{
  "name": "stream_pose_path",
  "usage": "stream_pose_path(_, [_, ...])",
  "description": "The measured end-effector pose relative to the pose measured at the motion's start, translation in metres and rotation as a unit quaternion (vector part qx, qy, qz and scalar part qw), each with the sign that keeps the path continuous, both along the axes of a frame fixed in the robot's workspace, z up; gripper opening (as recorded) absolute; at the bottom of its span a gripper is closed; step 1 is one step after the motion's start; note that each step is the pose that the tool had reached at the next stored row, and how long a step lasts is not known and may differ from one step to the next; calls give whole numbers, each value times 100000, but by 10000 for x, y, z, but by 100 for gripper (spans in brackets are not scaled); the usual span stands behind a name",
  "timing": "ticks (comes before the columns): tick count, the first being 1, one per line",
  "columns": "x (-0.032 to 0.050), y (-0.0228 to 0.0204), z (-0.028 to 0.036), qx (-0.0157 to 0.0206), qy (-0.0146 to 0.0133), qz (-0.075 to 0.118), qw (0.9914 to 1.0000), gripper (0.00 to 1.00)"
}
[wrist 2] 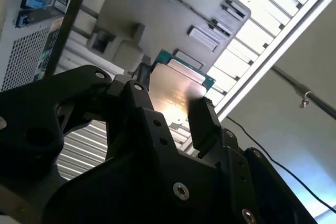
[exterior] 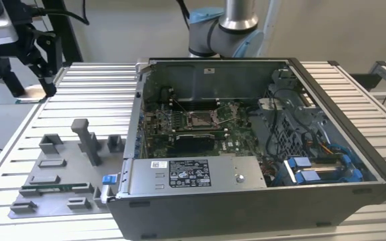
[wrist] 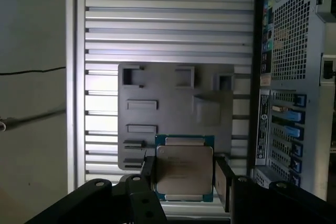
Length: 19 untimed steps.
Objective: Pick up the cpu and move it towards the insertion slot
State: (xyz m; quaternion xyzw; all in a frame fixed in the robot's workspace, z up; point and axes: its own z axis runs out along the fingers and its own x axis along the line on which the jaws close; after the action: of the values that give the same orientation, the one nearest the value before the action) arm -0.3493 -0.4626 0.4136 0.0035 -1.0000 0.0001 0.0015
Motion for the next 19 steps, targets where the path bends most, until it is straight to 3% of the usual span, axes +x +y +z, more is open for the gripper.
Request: stream_pose_path(19, [864, 0, 0, 2, -3, 19, 100000, 0])
